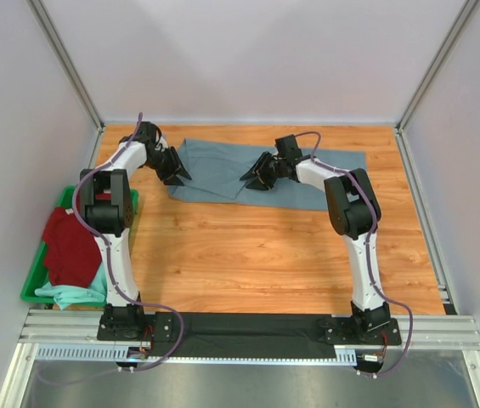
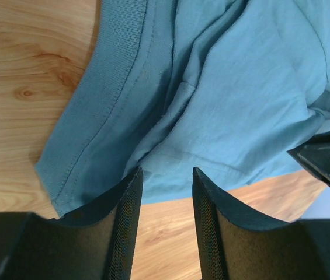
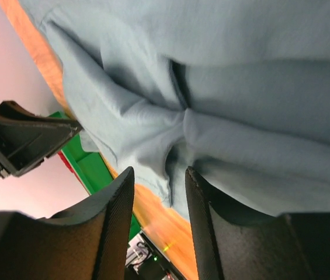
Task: Fold and stack the t-shirts
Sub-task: Fold the tshirt
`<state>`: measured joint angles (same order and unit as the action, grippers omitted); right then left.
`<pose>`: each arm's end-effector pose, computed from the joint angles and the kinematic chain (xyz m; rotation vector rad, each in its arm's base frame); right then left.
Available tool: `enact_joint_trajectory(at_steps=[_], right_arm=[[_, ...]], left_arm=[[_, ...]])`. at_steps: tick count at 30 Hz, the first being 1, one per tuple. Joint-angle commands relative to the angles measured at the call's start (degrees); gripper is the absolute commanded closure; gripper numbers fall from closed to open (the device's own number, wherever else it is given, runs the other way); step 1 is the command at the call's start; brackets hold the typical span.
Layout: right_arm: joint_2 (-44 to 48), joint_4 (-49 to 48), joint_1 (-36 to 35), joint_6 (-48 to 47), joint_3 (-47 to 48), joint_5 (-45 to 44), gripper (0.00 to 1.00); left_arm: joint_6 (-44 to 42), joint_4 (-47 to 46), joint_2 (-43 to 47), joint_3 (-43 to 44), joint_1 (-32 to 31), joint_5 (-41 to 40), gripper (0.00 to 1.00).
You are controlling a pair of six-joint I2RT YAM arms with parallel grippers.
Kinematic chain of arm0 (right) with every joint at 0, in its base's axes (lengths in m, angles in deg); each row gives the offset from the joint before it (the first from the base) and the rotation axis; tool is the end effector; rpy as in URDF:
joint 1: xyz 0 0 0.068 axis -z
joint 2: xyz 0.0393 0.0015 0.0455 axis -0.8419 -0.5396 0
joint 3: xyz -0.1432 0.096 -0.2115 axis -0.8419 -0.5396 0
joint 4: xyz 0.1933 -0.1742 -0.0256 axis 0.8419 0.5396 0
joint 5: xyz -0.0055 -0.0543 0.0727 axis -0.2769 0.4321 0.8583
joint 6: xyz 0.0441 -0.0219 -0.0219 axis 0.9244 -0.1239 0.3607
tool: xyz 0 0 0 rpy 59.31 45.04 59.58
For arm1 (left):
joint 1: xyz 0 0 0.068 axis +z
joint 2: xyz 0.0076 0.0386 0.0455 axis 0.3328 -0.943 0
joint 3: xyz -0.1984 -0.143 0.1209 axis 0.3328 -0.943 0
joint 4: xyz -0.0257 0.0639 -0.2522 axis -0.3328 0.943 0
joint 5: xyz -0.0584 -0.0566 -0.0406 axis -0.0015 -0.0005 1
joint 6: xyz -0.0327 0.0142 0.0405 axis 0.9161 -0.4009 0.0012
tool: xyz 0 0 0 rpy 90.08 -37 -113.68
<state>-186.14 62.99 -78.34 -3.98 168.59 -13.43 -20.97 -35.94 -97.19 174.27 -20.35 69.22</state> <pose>0.4589 0.1962 0.1274 0.6253 2.6322 1.2263 0.4557 -0.0231 0.1745 -0.6174 2.7156 -0.7805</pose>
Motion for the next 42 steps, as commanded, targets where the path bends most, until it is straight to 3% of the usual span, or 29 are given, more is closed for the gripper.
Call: enact_joint_trajectory(at_steps=[1, 14, 16, 19, 20, 24, 26, 34, 42], right_arm=[[3.9, -1.9, -1.1, -1.2, -1.0, 2.5, 0.59], [3.5, -2.9, -4.0, -0.3, -2.2, 2.9, 0.62], [3.2, -2.9, -4.1, -0.3, -2.2, 2.9, 0.65], [2.9, -3.2, -4.2, 0.0, -2.1, 2.7, 0.74], [2.8, -3.2, -4.2, 0.0, -2.1, 2.5, 0.74], [2.8, -3.1, -4.2, 0.0, -1.1, 1.8, 0.92], [2.6, -1.9, -4.1, -0.7, 0.1, 1.7, 1.00], [1.4, 4.1, -2.2, -4.7, 8.6, 0.0, 1.00], [-0.9, 0.8, 1.0, -3.0, 11.3, 1.1, 1.00]], left_arm=[[0.8, -0.1, -0.1, 2.1, 0.3, -0.9, 0.53], [1.3, -0.3, -2.1, 2.5, 0.3, -1.4, 0.54], [1.5, -0.5, -2.2, 2.6, 0.3, -1.0, 0.60], [1.8, -0.6, -2.3, 3.5, 0.3, -1.1, 0.80], [1.8, -0.7, -2.5, 3.8, 0.3, -1.1, 0.80], [3.3, -0.7, -2.2, 5.4, 0.1, -0.3, 1.00], [4.2, -1.0, -1.3, 5.8, -0.1, -0.5, 1.00], [8.4, -8.2, 1.7, 7.2, -1.0, 0.5, 1.00], [13.9, -18.7, -0.5, 10.8, -1.9, 2.5, 1.00]])
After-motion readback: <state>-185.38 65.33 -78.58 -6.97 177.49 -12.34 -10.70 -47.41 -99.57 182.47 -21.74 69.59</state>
